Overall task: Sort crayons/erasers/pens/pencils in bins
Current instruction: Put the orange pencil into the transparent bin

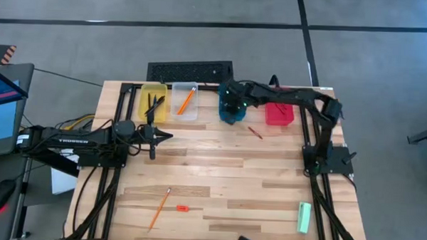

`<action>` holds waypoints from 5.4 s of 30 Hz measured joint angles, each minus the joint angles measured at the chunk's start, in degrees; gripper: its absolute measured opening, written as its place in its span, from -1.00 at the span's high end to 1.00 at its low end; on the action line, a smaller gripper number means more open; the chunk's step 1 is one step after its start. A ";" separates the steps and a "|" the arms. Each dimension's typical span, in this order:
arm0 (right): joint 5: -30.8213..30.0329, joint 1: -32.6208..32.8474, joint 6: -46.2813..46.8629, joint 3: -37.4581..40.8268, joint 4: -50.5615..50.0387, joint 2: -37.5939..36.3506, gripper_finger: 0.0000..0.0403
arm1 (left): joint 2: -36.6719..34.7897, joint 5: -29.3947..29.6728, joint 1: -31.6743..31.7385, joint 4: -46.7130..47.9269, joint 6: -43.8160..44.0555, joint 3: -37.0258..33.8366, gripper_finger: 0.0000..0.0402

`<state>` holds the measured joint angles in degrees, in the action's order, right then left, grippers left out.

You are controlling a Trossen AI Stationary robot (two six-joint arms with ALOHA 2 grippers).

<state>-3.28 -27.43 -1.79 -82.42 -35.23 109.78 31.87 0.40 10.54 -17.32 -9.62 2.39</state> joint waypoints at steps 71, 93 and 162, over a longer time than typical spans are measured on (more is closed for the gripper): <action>-19.15 40.10 6.44 48.25 86.78 -8.18 0.98 | 64.15 -2.64 -42.16 59.14 79.43 52.59 0.35; -19.01 41.71 6.28 48.25 86.87 -8.20 0.98 | 68.33 3.77 -45.53 57.71 91.19 53.07 0.37; -19.07 41.99 7.54 48.25 84.59 -8.22 0.96 | 54.09 1.14 28.35 39.76 14.46 67.89 0.91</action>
<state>-22.35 14.56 5.75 -34.17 49.36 101.56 85.96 1.54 38.89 22.45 4.84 70.28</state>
